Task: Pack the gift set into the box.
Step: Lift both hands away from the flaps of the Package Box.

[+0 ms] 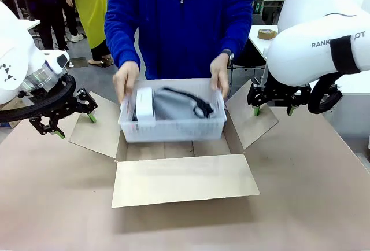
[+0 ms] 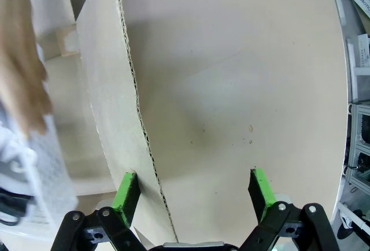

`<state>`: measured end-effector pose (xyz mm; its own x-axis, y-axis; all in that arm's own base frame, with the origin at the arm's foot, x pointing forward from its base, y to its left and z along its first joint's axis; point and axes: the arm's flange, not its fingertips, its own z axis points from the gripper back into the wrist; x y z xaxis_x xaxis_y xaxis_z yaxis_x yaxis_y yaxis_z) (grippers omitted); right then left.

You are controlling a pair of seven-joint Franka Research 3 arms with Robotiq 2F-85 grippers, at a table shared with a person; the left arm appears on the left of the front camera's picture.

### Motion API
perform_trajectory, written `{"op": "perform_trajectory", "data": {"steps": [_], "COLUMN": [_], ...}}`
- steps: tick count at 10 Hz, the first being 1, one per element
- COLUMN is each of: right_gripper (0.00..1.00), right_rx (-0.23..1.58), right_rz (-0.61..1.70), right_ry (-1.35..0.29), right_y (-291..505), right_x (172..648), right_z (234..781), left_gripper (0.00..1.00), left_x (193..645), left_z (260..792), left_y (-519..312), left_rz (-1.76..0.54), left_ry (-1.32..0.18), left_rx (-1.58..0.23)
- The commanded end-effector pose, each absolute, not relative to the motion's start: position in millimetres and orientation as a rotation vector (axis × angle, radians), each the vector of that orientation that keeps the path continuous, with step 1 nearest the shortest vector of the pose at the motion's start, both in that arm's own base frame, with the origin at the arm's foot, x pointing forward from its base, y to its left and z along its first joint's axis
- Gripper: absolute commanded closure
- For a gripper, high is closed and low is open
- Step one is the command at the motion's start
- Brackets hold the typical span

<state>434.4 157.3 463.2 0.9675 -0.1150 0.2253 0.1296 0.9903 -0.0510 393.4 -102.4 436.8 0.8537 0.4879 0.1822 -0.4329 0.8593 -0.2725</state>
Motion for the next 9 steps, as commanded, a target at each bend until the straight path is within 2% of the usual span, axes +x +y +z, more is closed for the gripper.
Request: {"op": "perform_trajectory", "data": {"steps": [1,9], "right_gripper": [0.00,0.00], "right_rx": [-0.093,-0.066], "right_rz": [-0.145,-0.124], "right_ry": [-0.236,-0.224], "right_y": [158.8,157.3], "right_x": [438.0,434.4], "right_z": [463.8,463.2], "left_gripper": [0.02,0.02], "left_x": [393.6,393.6], "left_z": [439.1,439.1], "left_y": [-101.5,-101.5], "left_rz": [0.496,0.496], "left_ry": [-0.253,-0.253], "left_rx": [-0.204,-0.204]}}
